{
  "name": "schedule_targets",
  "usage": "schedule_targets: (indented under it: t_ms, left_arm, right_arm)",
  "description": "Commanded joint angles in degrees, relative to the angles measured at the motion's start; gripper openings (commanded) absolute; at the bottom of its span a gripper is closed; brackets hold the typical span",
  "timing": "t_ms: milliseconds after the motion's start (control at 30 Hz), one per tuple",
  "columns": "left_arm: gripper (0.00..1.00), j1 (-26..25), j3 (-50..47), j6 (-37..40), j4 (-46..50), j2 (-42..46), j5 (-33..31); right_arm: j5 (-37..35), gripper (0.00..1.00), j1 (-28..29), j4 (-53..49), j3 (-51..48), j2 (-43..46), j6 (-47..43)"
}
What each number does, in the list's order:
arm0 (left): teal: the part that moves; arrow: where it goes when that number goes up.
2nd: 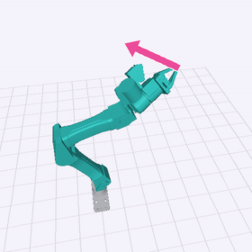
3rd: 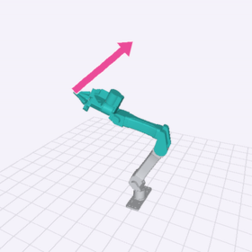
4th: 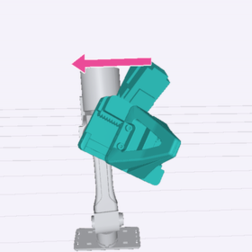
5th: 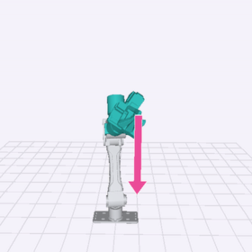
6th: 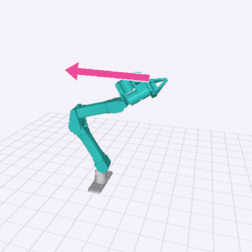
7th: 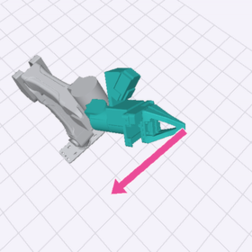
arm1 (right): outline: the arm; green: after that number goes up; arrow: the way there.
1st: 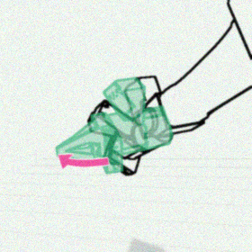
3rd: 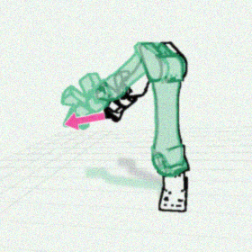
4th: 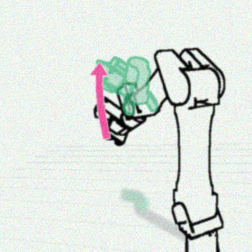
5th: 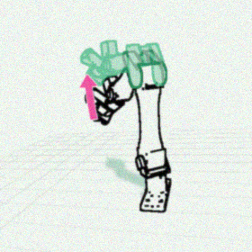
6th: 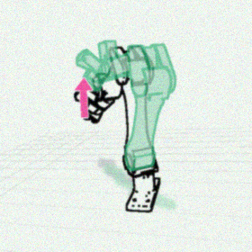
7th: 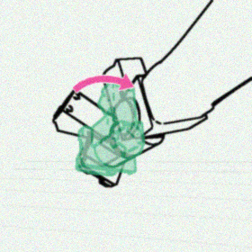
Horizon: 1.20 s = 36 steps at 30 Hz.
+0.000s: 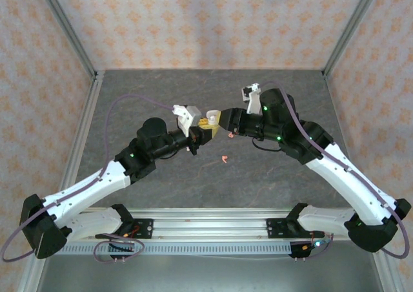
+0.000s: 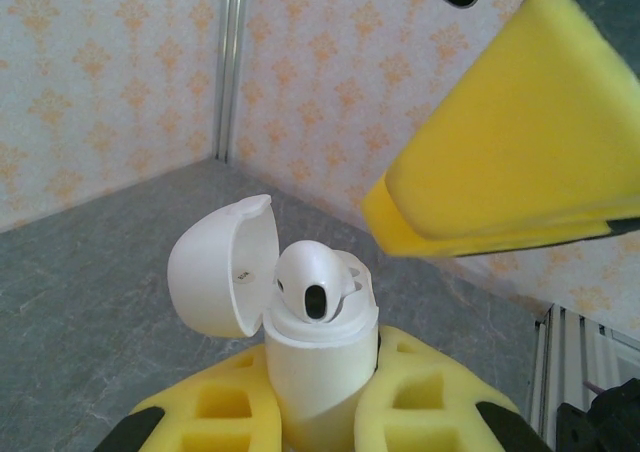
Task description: Insert the wireless bluetooth earbuds into the charging case
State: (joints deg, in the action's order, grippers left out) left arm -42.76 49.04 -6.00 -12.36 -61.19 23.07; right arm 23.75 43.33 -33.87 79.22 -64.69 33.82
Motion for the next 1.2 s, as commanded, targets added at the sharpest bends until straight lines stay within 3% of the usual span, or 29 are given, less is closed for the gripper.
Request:
schedule_targets:
  t_ms: [0, 233, 433, 800, 967, 1167]
  left_arm:
    - [0.0, -0.2, -0.9, 1.4, 1.4, 3.1, -1.8]
    - [0.0, -0.2, -4.5, 3.2, 5.8, 8.8, -3.8]
    - [0.0, -0.2, -6.9, 5.3, 13.0, 15.3, -6.5]
    - [0.0, -0.2, -9.2, 8.6, 29.0, 27.5, -12.5]
    - [0.0, -0.2, -10.2, 9.3, 33.4, 32.5, -15.2]
    - [0.0, -0.2, -11.2, 10.4, 35.6, 34.8, -17.0]
  right_arm:
    - [-4.4, 0.29, -0.3, -2.4, 2.4, 1.5, -1.1]
    - [-10.5, 0.31, -0.5, -4.3, 0.5, 1.1, 0.5]
    - [-10.4, 0.32, -1.1, -3.7, -2.1, -2.8, 1.4]
    - [-3.3, 0.3, -1.5, 2.6, -0.9, -22.3, 1.9]
    - [1.8, 0.3, -1.2, 3.5, 5.0, -34.4, 2.3]
    - [2.5, 0.3, 0.7, -1.1, 14.5, -47.3, -1.4]
